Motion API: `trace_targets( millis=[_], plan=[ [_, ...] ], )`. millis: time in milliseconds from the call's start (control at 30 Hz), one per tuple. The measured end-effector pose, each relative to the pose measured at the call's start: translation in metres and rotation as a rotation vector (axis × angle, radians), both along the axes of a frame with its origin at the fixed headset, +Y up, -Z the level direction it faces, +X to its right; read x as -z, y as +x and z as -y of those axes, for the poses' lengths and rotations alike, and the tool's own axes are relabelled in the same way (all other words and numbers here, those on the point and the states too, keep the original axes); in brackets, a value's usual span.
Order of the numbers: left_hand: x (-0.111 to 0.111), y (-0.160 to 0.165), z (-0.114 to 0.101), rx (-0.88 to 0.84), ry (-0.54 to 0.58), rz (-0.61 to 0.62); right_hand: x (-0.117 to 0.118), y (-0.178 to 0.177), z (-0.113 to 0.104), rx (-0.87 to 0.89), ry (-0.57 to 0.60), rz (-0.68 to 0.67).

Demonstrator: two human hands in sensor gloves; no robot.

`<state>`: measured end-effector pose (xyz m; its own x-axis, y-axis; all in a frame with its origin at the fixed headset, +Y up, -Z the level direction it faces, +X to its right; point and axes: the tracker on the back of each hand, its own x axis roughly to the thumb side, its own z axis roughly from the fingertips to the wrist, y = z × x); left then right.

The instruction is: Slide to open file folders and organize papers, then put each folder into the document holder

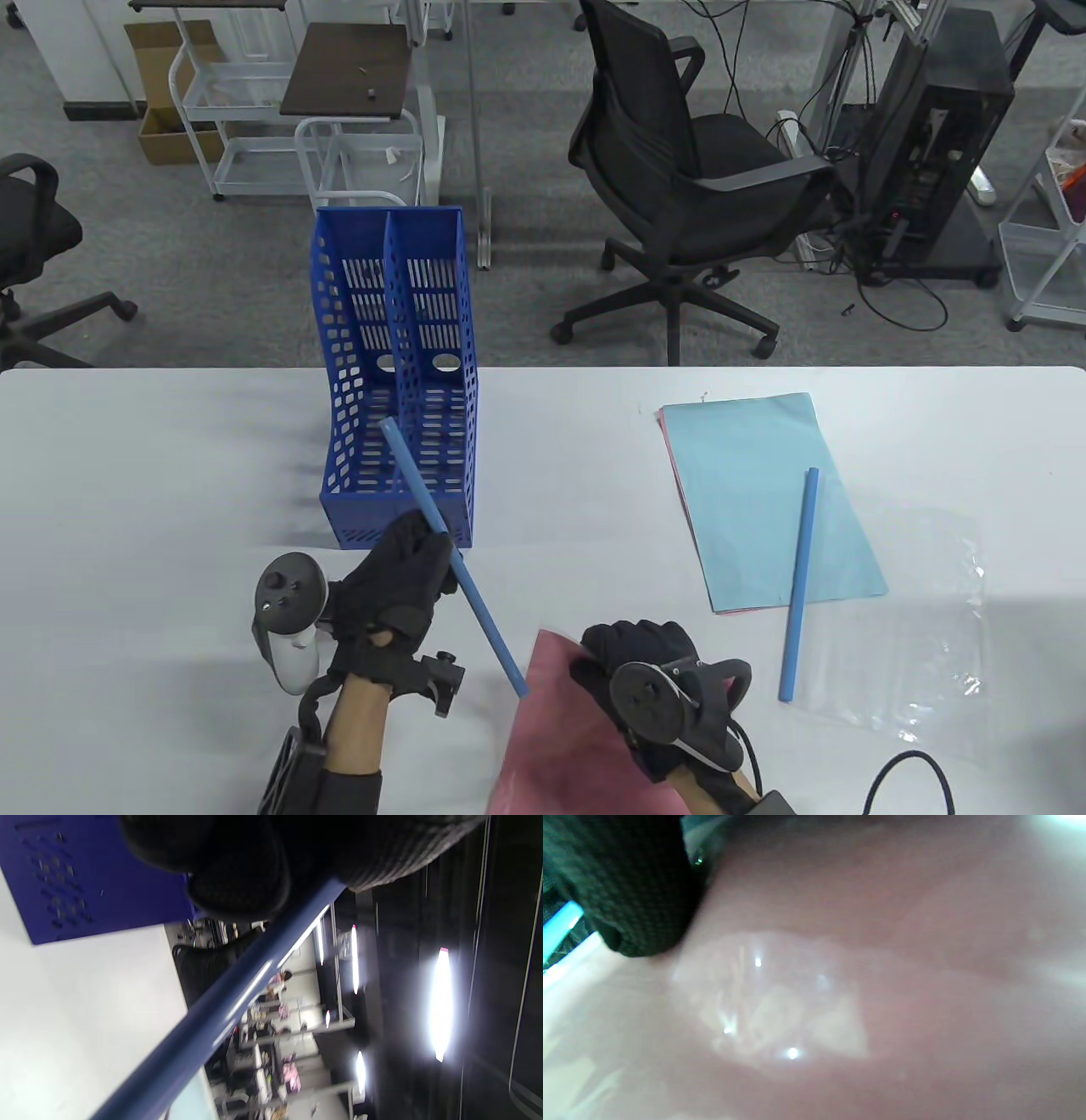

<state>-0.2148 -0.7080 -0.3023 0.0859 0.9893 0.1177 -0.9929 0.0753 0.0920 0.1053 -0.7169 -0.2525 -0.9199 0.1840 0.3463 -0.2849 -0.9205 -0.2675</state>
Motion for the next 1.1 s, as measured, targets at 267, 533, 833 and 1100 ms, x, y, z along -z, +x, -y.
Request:
trace_targets(
  millis=[267, 533, 833, 1100],
  plan=[
    [-0.004, -0.028, 0.007, -0.14, -0.032, -0.08, -0.002, -0.01, 0.004, -0.022, -0.018, -0.068],
    [-0.004, -0.029, 0.01, -0.176, -0.059, -0.087, -0.007, -0.015, 0.004, -0.03, -0.008, -0.095],
    [-0.004, -0.026, 0.01, -0.137, -0.072, -0.096, -0.009, -0.019, 0.004, -0.058, -0.017, -0.115],
    [-0.001, -0.019, 0.006, -0.047, -0.074, -0.026, -0.011, -0.026, 0.006, -0.111, -0.044, -0.153]
  ],
)
